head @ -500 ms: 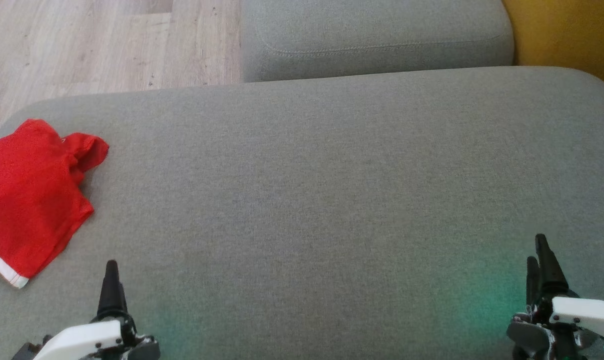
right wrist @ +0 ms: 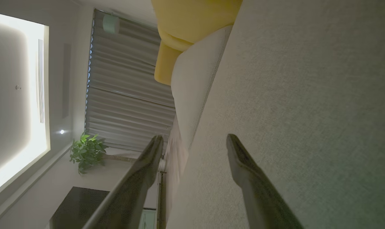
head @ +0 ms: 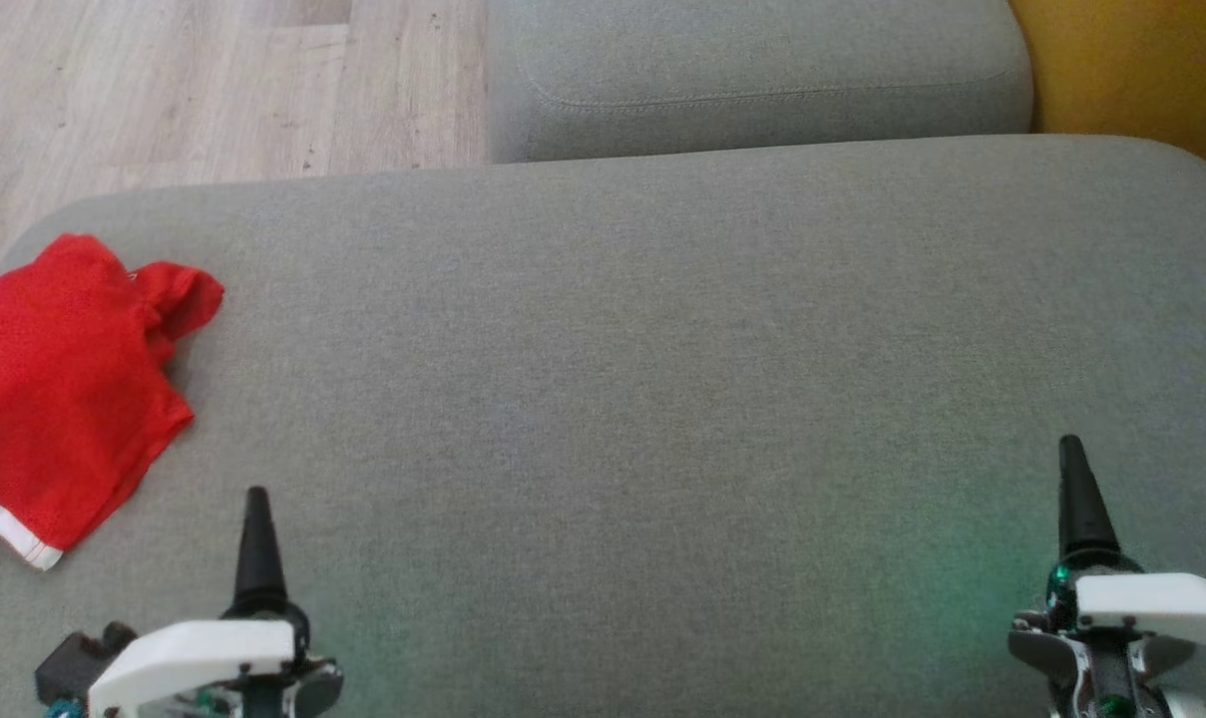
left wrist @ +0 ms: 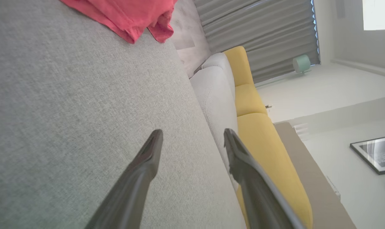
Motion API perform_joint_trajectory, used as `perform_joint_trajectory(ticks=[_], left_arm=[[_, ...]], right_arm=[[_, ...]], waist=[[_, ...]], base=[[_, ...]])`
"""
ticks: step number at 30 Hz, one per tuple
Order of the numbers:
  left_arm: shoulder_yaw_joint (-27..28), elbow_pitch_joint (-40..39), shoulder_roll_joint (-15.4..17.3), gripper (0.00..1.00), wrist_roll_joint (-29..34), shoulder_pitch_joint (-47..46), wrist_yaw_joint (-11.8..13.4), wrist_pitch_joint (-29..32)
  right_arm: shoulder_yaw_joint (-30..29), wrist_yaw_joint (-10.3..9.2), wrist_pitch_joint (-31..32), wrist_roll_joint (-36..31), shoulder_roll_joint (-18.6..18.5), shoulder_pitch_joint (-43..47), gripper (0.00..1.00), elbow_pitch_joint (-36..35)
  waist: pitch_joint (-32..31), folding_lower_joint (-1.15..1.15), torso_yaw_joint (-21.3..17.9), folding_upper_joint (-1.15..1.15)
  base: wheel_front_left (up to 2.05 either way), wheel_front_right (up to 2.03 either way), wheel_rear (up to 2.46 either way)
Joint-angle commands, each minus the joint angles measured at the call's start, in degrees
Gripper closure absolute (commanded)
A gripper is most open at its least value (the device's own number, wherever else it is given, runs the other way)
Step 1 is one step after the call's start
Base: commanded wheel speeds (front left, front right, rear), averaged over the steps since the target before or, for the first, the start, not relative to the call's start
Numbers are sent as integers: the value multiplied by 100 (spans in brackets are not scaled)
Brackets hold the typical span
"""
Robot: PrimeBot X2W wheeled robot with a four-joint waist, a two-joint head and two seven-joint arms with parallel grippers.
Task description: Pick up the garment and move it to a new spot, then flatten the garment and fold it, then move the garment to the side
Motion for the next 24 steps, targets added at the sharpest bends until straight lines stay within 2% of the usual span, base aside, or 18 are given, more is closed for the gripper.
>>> perform_joint_trajectory(ticks=[1,16,24], left_arm=[[16,-255,19,0,139,-106,16,-64],[-254,-405,22,0,1646,10,140,-319],[-333,-368,24,0,2229,76,227,-455]], right_arm=[[60,13,-74,-130,-30,-126,0,-247],[437,19,-328,-1632,-37,-40,0,-430],[597,22,-463,-2285,-40,-7,0,-354]], waist=[[0,0,3,0],[-19,0,55,0],[-36,0,75,0]], base=[[0,0,0],[0,0,0],[0,0,0]])
